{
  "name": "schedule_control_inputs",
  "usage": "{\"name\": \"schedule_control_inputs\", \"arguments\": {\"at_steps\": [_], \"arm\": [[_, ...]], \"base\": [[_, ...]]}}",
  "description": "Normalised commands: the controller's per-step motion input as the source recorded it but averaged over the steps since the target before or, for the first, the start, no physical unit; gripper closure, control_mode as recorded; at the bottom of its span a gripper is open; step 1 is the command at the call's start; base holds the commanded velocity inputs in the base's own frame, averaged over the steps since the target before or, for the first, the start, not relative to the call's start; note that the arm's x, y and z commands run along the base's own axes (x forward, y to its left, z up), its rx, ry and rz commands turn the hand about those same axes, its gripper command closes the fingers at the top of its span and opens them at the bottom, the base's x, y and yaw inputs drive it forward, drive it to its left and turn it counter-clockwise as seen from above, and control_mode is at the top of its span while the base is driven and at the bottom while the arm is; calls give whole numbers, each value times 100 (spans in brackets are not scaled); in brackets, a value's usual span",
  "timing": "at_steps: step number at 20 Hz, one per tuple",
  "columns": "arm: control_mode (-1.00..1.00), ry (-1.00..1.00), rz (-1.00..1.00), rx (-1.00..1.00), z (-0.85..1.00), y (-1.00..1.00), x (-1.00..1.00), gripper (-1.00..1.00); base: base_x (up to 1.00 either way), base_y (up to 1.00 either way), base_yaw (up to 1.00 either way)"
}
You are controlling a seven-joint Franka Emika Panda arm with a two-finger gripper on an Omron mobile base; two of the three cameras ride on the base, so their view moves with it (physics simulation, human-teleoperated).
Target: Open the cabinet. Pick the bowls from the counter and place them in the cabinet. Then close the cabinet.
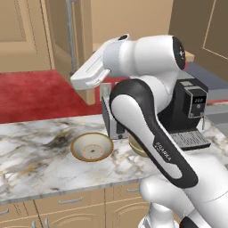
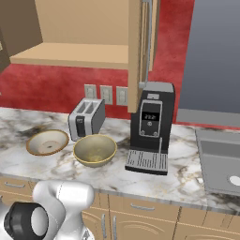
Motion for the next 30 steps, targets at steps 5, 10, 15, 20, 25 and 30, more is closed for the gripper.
{"name": "schedule_control_inputs", "arguments": {"at_steps": [5, 10, 15, 20, 25, 30], "arm": [[-100, 6, 0, 0, -30, 17, 1, -100], [-100, 1, 0, 0, -35, 2, 1, -100], [-100, -1, 0, 0, -9, -10, -5, -100], [-100, 0, 0, 0, 0, -32, -33, -100], [-100, 0, 0, 0, 0, -66, -37, -100], [-100, 0, -4, -2, -3, -61, -29, -100]], "base": [[0, 0, 0], [0, 0, 0], [0, 0, 0], [0, 0, 0], [0, 0, 0], [0, 0, 0]]}}
